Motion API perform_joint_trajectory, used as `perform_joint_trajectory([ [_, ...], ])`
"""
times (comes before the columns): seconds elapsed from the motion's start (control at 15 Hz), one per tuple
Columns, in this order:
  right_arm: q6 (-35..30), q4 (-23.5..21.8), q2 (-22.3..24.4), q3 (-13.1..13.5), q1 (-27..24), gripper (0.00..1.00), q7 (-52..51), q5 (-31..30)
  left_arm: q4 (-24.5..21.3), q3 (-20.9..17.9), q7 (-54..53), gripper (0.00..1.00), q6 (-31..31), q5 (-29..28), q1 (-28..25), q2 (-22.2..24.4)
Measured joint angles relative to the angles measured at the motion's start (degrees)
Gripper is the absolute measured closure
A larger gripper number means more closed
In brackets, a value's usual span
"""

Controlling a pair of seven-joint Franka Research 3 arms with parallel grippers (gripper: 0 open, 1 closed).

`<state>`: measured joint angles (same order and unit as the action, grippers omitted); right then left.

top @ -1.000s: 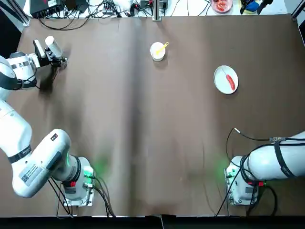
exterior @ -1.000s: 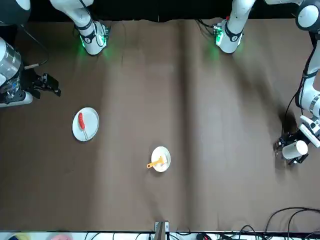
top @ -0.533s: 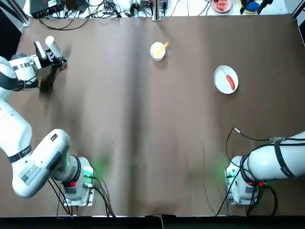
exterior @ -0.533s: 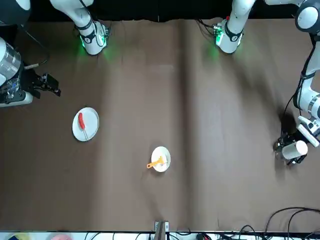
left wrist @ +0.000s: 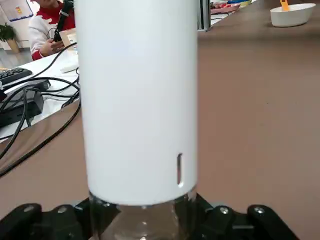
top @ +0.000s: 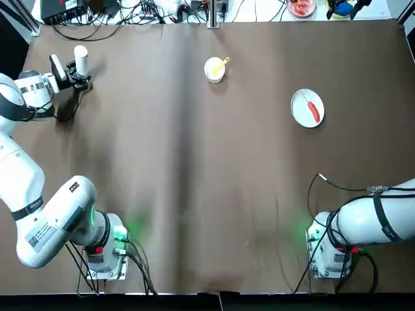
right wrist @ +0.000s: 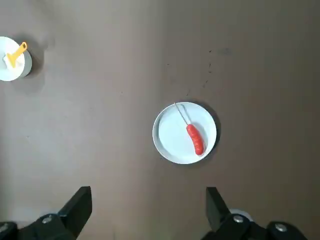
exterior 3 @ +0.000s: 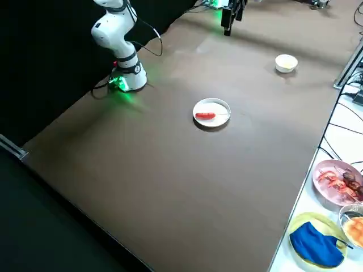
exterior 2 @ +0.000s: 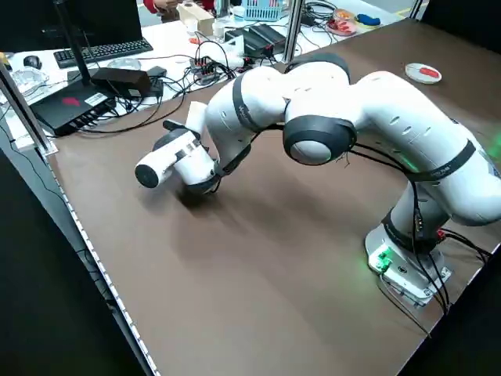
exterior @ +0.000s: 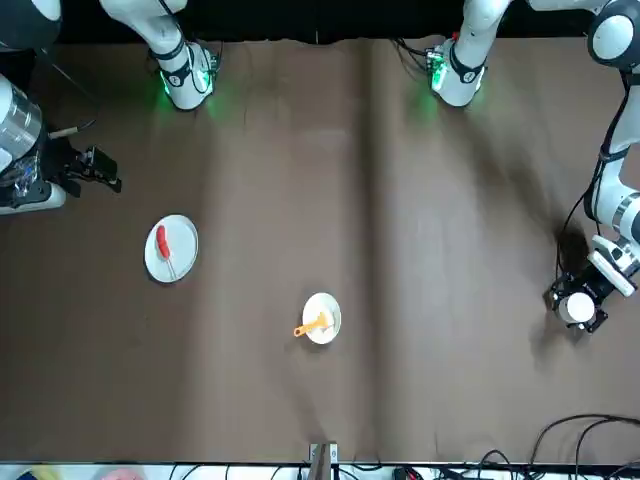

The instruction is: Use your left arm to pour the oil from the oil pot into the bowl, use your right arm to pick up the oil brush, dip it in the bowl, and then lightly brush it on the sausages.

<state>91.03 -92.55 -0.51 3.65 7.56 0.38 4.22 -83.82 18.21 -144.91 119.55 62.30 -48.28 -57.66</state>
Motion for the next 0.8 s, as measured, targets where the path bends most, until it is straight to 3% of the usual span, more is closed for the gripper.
perform_joint_trajectory([
  [0.53,0.00,0.00,0.00,0.00,0.00,0.00,0.00,0.00,0.15,1.44,-0.19,0.44,-0.24,0.00,1.12,0.07],
  [0.8,0.00,0.00,0.00,0.01,0.00,0.00,0.00,0.00,0.38,5.17,0.17,0.44,-7.64,0.06,1.03,0.96],
])
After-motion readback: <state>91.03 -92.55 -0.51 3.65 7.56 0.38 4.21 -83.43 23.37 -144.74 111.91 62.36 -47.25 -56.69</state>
